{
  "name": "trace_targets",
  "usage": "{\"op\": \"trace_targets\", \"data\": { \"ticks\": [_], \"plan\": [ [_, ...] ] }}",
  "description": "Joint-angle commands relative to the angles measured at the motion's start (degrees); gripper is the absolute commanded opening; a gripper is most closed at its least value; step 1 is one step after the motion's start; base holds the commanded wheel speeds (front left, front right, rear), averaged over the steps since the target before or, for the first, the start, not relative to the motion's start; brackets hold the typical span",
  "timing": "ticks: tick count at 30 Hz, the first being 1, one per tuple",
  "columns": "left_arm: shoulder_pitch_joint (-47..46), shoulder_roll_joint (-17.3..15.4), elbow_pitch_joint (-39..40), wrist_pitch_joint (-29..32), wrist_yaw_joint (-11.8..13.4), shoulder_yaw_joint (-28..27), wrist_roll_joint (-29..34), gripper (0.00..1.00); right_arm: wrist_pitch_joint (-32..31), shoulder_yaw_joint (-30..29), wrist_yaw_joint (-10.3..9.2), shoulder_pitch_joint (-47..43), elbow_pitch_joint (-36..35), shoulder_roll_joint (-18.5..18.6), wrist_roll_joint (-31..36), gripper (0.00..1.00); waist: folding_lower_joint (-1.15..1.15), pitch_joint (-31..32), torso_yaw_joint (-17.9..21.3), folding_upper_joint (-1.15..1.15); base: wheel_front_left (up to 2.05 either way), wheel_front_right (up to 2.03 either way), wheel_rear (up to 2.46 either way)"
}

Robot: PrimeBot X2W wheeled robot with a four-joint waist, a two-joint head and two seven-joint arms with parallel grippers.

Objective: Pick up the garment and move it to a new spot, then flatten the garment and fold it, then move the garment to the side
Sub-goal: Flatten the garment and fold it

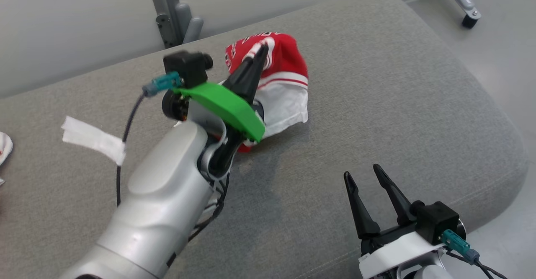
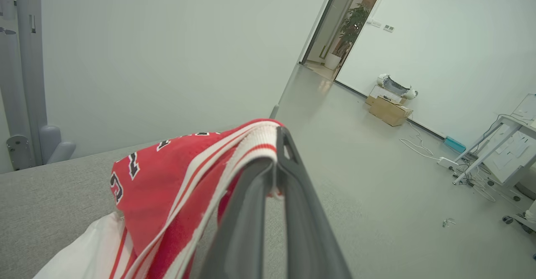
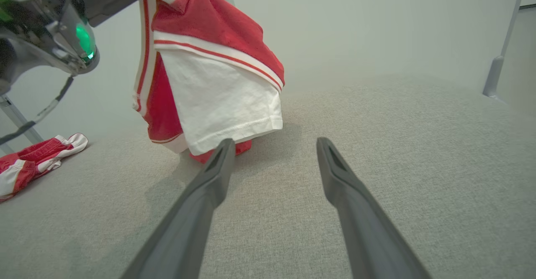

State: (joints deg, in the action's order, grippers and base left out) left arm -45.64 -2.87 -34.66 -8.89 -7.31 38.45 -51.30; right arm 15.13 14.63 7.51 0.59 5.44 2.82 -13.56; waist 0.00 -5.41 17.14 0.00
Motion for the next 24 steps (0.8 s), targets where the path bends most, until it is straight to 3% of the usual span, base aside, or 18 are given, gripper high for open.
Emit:
{"op": "trace_targets", "data": {
  "ticks": [1, 9, 15, 20, 24],
  "plan": [
    [-1.7, -0.1, 0.3, 0.5, -0.2, -0.1, -2.1, 0.0, 0.0, -0.1, -0.04, -0.6, 0.1, 0.1, -0.3, 1.0, 0.0, 1.7, 2.2, 0.0, 0.0, 0.0, 0.0],
    [-18.3, -0.1, -0.4, 3.7, -0.2, -0.2, -16.1, 0.0, 0.0, -0.2, -0.04, -2.3, 0.5, 0.1, -1.6, 1.0, 0.0, 3.9, 6.0, 0.0, 0.0, 0.0, 0.0],
    [-27.5, -0.1, -2.8, -0.3, 2.9, 0.1, -23.6, 0.0, 0.0, -1.2, -0.04, -3.0, 0.3, 0.1, -2.1, 1.0, 0.0, 4.7, 6.0, 0.0, 0.0, 0.0, 0.0],
    [-24.4, -0.2, -6.6, 1.6, 4.5, 2.0, -29.5, 0.0, 0.0, -2.0, -0.04, -3.2, -0.3, 0.1, -2.4, 1.0, 0.0, 4.5, 3.8, 0.0, 0.0, 0.0, 0.0],
    [-16.6, -3.0, -8.9, 6.2, 3.6, 3.6, -31.5, 0.0, 0.0, -2.9, -0.04, -3.8, -0.6, 0.1, -2.6, 1.0, 0.0, 4.2, 1.3, 0.0, 0.0, 0.0, 0.0]
  ]
}}
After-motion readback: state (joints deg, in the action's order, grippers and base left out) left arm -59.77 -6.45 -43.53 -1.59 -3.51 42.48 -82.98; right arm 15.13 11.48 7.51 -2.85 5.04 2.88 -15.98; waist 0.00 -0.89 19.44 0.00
